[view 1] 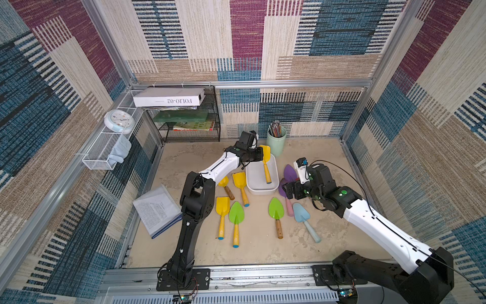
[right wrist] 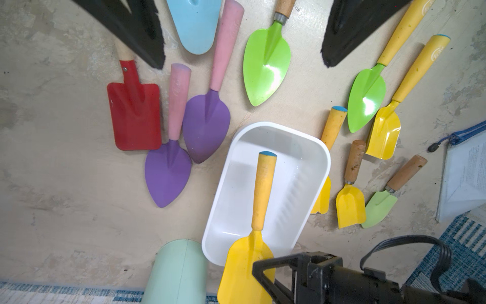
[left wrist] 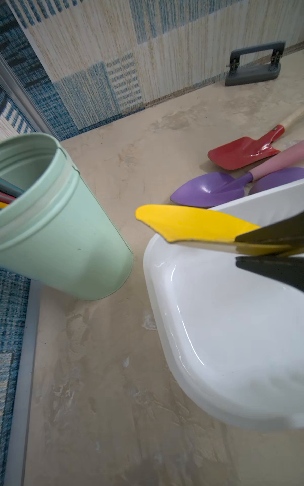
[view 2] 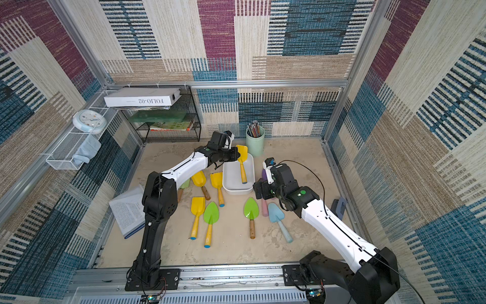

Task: Put the shovel into the storage box
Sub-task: Place the shovel in the storage box.

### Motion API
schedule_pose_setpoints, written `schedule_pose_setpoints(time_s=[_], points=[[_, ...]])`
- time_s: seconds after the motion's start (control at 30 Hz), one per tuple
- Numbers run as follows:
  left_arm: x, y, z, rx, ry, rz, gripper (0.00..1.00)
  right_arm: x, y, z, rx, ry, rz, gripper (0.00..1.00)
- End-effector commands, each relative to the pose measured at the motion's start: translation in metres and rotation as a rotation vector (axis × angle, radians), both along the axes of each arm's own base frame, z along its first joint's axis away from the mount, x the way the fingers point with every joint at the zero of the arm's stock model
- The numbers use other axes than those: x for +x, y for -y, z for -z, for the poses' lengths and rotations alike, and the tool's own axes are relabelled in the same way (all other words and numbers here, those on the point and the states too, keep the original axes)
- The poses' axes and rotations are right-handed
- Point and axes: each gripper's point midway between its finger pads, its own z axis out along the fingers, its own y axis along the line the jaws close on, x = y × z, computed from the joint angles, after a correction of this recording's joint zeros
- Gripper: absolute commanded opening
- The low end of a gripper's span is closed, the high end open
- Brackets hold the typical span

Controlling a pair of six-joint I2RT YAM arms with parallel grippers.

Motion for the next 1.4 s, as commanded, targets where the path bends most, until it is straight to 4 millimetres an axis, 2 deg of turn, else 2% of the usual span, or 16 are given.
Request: schedule_pose_setpoints(time_s=[0.0,0.57,0.97,1.17,1.37], points=[[-0.001,0.003,0.01,-0.002,-0.008,0.016,0.0,0.0,0.003,0.001,-0.01,0.007,0.008,0.97],[0.004,0.011,0.061,0.017,-0.089,0.016,0.0,-0.004,0.0,0.018,0.008,-0.031,0.001,0.97],[-0.001,0.014,0.087,0.045,-0.157,0.015,0.0,-0.007,0.001,0.028,0.004,-0.049,0.0,0.97],[-0.005,0.009,0.096,0.081,-0.181,-0.002,0.37,-0.009,0.001,0.032,0.003,-0.056,0.001,0.97],[-0.008,0.001,0.098,0.12,-0.199,-0.027,0.56,-0.01,0.003,0.032,-0.001,-0.055,-0.001,0.97]])
